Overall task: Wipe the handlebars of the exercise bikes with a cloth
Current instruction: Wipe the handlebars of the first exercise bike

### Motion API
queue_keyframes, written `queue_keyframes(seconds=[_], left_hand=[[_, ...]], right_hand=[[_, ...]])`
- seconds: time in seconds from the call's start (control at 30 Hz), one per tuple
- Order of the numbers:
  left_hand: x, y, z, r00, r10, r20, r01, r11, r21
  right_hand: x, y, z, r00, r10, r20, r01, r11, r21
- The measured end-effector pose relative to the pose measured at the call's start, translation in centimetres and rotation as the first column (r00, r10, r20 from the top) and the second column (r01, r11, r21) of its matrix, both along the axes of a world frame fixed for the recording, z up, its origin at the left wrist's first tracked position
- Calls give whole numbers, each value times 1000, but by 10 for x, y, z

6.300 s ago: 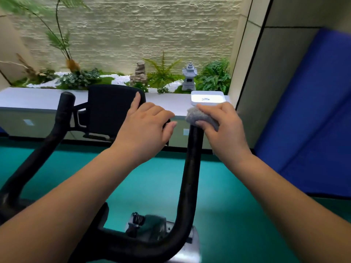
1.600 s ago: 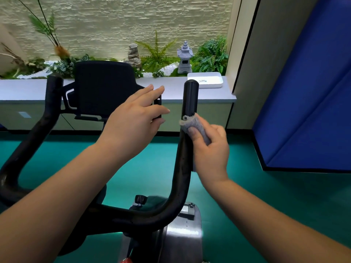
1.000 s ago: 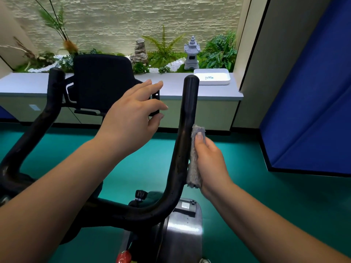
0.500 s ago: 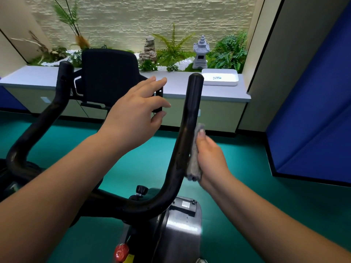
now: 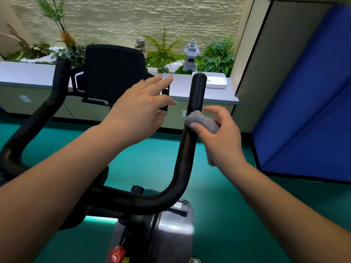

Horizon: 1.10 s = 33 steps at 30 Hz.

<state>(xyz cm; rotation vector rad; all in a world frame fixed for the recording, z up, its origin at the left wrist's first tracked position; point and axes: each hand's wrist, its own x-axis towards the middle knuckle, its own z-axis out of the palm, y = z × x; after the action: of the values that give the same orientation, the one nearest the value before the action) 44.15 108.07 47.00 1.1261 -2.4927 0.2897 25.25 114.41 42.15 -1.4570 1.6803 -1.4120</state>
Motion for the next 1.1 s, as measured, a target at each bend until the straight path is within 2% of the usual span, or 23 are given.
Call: queue_keyframes(seconds=[0.13,0.23,0.37,0.43,0.57,0.63,0.7,0.8,0.97,1.03,1.1], left_hand=[[9,-8,1,997,-57,49,57,998,-12],[18,-12,0,993,-93,70,95,995,-26],[22,-13,0,982,-129,138,134,991,-27],[25,-14,-1,977,-144,159,147,989,-12],[36,-19,-4,967,-165,192,169,986,-3],[40,-19,-5,964,-172,203,175,985,6],[42,-18,-5,962,-179,204,177,984,28],[43,-19,-4,963,-186,196,179,983,51],[45,-20,-7,964,-210,162,199,977,77],[46,-19,-8,965,-211,152,201,976,83],[46,-19,-8,966,-214,145,204,975,83]], right_hand=[[5,6,11,955,79,-285,-82,997,2],[9,19,17,840,176,-514,-178,983,45],[14,-5,38,704,153,-693,-133,988,82],[19,-21,49,599,197,-776,-107,980,166],[37,-23,62,326,403,-855,-115,915,388],[42,-19,63,245,436,-866,-122,900,419],[42,-23,65,260,386,-885,-102,923,372],[41,-33,67,363,338,-869,-26,935,353],[51,-2,63,428,515,-743,-94,843,530],[51,7,59,409,510,-756,-118,852,511],[48,1,56,394,403,-826,-72,910,409]])
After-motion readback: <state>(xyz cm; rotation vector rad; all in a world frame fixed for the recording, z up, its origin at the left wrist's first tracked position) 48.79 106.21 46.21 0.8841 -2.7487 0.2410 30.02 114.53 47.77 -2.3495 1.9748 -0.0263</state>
